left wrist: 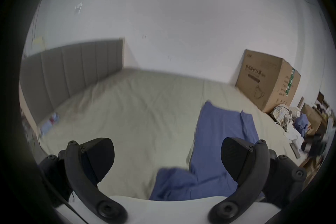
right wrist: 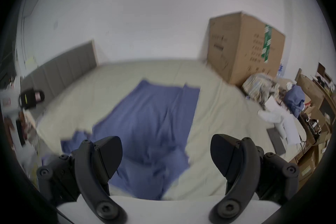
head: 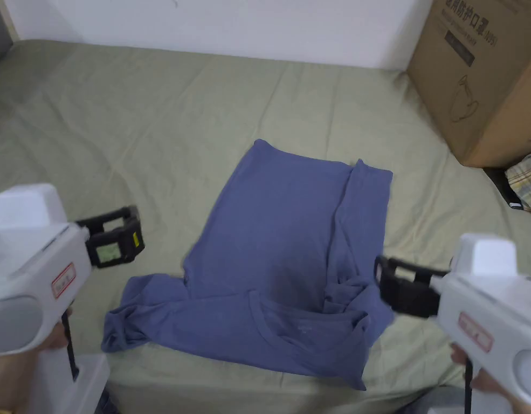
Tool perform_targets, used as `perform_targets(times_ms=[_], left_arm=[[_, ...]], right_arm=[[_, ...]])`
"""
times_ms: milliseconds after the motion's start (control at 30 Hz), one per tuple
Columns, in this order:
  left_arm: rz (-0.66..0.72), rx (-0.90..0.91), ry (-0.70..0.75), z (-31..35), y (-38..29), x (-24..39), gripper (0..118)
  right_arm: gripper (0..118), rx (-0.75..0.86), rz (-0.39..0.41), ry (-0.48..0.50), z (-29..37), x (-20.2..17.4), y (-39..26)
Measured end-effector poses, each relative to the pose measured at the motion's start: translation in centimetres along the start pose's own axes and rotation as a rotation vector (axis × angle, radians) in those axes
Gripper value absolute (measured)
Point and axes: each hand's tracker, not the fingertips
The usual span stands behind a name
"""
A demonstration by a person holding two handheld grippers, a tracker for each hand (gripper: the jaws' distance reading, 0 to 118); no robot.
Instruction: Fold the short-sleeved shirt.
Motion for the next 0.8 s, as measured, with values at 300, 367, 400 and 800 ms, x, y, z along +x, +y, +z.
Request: perform_targets(times_ms=[300,367,400,800], left_arm=[[-0.178,0.17,-0.029,0.7,1.2,5.6,93],[-0.168,0.18,-0.054,0.8,0.9,6.1,44],[-0.169,0.182,-0.051,0.7,0.8,6.4,25],[-0.179,0.191,-0.071,1.0,0.1,6.3,0]], right_arm=[[97,0.304,-0.012,-0.072,2.3,-2.0,4.5],[74,0.322,-0.035,-0.048,2.6,-2.5,4.2],[48,0.322,-0.035,-0.046,2.7,-2.7,4.1],[0,0.295,0.0,-0.068,2.4,-2.8,2.1]])
